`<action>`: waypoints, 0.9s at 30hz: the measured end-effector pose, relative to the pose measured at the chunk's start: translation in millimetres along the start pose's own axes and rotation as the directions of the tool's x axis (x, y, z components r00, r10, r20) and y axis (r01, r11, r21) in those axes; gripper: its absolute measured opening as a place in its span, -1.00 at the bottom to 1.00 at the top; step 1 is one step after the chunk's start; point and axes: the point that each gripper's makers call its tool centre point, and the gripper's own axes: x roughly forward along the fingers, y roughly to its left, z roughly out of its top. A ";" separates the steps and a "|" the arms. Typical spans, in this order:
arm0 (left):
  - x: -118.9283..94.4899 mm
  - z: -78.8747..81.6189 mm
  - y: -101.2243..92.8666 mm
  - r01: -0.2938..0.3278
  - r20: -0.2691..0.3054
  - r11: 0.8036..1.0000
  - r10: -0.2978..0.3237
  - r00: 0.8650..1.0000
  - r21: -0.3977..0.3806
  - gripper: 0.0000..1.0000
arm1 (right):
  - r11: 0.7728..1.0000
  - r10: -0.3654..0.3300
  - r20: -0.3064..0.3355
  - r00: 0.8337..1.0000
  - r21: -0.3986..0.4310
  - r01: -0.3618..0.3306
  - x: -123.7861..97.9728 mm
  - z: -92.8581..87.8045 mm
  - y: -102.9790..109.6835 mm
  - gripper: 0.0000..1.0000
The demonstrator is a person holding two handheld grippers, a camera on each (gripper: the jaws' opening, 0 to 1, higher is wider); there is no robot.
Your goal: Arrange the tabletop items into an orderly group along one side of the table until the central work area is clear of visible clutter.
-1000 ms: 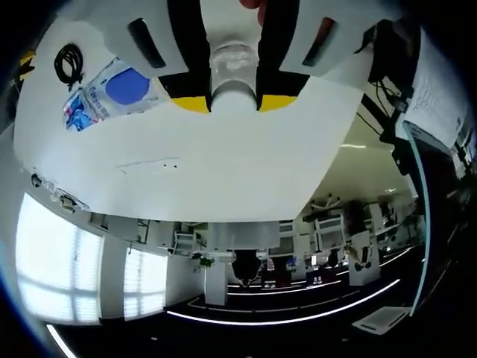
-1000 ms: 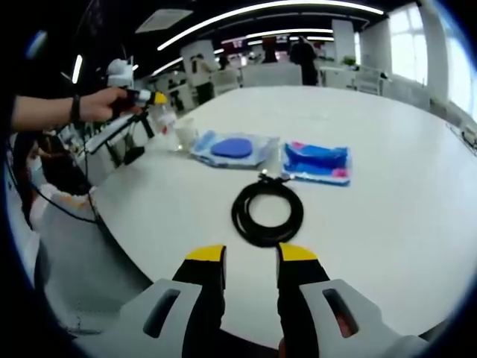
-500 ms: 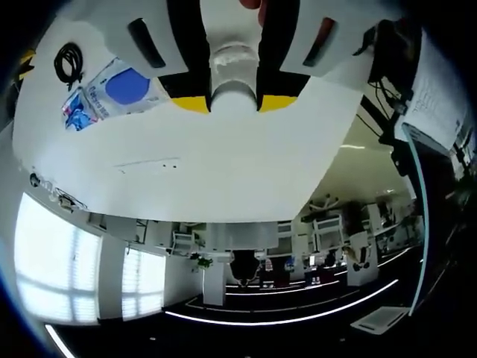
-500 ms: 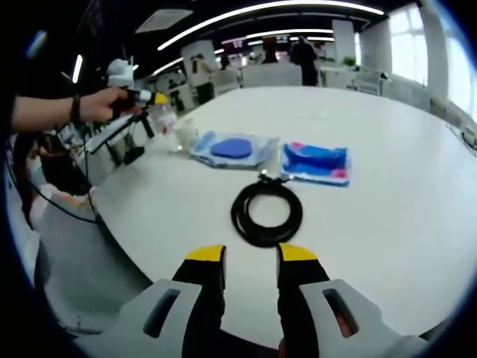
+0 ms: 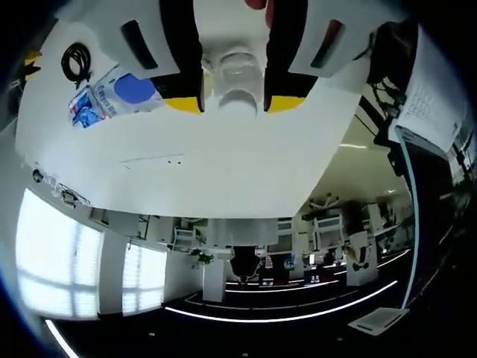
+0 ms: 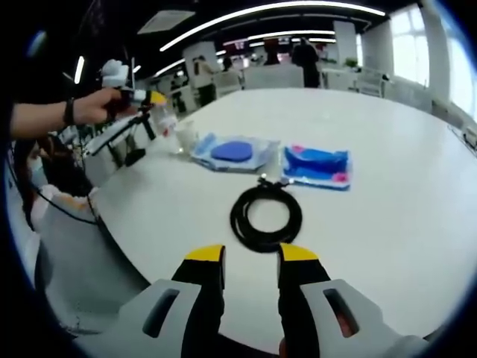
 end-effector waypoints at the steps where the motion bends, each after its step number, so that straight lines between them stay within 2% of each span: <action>1: -2.8 -1.1 -0.8 -0.001 0.002 1.000 0.001 1.000 0.008 -0.35 | 1.000 0.000 0.001 1.000 -0.001 0.000 0.3 1.4 -1.2 -0.50; 5: -23.9 -2.1 -7.7 -0.010 0.025 0.997 0.008 1.000 0.082 -0.25 | 1.000 0.007 -0.003 1.000 -0.019 -0.007 1.1 8.6 -8.2 -0.49; 9: -48.4 -2.4 -12.0 -0.021 0.057 0.995 0.015 0.998 0.094 -0.25 | 0.999 0.011 -0.005 1.000 -0.033 -0.011 1.5 15.9 -15.4 -0.47; 11: -57.8 -6.4 -16.3 -0.007 0.062 0.998 0.002 0.998 0.070 -0.24 | 0.999 0.016 -0.009 1.000 -0.044 -0.017 2.6 19.2 -18.1 -0.46; 13: -68.1 -16.2 -20.2 -0.009 0.053 0.997 0.005 0.999 0.079 -0.25 | 0.998 0.023 -0.015 1.000 -0.054 -0.024 4.3 21.7 -19.2 -0.45; 20: -87.6 -60.5 -29.5 0.016 0.007 1.000 -0.017 1.000 0.004 -0.24 | 0.994 0.052 -0.035 0.998 -0.096 -0.055 8.8 27.8 -16.5 -0.45; 27: -107.2 -86.8 -47.1 0.056 -0.024 0.998 -0.056 0.998 -0.030 -0.19 | 0.987 0.088 -0.053 0.995 -0.134 -0.095 13.5 31.4 -13.9 -0.43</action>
